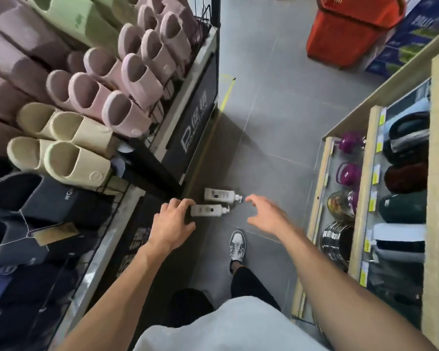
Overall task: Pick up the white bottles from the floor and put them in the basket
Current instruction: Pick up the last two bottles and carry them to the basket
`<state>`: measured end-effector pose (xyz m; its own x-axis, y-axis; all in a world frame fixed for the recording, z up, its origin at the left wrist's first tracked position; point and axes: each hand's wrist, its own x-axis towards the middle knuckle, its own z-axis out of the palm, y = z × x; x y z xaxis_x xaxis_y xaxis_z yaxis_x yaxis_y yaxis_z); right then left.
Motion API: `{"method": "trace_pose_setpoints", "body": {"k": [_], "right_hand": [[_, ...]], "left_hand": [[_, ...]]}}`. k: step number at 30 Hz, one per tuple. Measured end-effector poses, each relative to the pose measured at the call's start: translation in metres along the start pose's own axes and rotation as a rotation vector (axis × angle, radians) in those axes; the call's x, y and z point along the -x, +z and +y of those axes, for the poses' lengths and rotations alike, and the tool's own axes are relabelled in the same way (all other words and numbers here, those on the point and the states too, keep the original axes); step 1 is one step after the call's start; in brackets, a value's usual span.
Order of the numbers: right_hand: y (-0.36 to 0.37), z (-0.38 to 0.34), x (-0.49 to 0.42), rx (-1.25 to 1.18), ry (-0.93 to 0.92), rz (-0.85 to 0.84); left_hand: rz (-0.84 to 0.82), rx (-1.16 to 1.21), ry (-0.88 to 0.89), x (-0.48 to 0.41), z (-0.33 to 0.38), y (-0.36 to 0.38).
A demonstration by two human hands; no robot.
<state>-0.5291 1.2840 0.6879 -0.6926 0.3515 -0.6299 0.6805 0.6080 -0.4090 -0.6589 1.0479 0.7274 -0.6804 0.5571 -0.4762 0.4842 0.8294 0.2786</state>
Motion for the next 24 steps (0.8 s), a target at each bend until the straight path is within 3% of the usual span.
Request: {"method": "trace_pose_setpoints", "body": {"k": [5,9,15,19,24], "right_hand": [[0.013,0.012,-0.070,0.099,-0.007,-0.090],[0.055,0.027,-0.123,0.100,0.018,-0.144],[0.147,0.065,-0.218,0.087,0.087,-0.157],[0.217,0.100,-0.310,0.043,0.128,-0.099],[0.305,0.149,-0.423,0.066,0.103,-0.046]], "left_hand": [[-0.033,-0.121,0.096,-0.056,0.028,0.032],[-0.171,-0.131,0.088,-0.092,0.016,0.090],[-0.357,-0.175,0.073,-0.171,-0.048,0.209],[-0.369,-0.204,0.055,-0.259,-0.107,0.297],[-0.361,-0.062,0.022,-0.379,-0.165,0.412]]}}
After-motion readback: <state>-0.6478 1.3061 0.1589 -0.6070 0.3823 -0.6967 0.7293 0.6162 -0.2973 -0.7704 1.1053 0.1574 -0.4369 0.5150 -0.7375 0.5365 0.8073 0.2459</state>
